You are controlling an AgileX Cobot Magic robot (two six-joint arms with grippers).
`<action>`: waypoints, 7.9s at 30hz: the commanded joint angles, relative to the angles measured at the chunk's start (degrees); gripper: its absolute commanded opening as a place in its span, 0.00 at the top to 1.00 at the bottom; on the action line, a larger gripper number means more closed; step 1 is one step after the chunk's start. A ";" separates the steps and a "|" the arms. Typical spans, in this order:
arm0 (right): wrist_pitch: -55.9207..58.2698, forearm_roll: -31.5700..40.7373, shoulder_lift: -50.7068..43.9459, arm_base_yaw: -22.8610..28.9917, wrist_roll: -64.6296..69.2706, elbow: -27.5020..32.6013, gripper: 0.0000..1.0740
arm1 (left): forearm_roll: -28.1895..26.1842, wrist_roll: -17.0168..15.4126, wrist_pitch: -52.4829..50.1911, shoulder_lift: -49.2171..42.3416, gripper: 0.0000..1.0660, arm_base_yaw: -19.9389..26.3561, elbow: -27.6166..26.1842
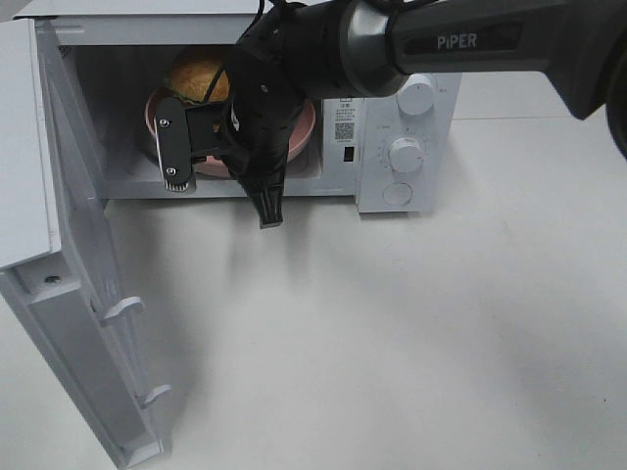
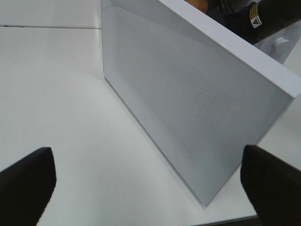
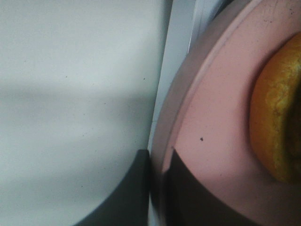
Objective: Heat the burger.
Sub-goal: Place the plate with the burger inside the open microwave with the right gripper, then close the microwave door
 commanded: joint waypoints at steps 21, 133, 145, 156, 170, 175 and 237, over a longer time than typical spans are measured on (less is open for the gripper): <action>-2.23 -1.66 4.87 -1.15 -6.76 -8.82 1.00 | 2.29 -0.06 0.52 -1.03 0.06 -0.23 0.11; 11.57 5.84 -66.52 -1.15 48.59 60.56 0.34 | 2.29 -0.06 0.52 -1.03 0.06 -0.23 0.11; 23.55 7.10 -76.60 -1.15 50.88 60.56 0.34 | 2.29 -0.06 0.52 -1.03 0.06 -0.23 0.11; 29.62 7.28 -90.76 -1.15 52.02 60.56 0.34 | 2.29 -0.06 0.52 -1.03 0.06 -0.23 0.11; 29.68 7.39 -101.47 -18.11 53.80 68.81 0.34 | 2.29 -0.06 0.52 -1.03 0.06 -0.23 0.11; 27.33 8.88 -106.51 -24.75 53.80 71.22 0.34 | 2.29 -0.06 0.52 -1.03 0.06 -0.23 0.11; 22.80 13.35 -131.09 -38.45 52.43 73.57 0.34 | 2.23 -0.06 0.52 -0.92 0.06 -0.23 0.11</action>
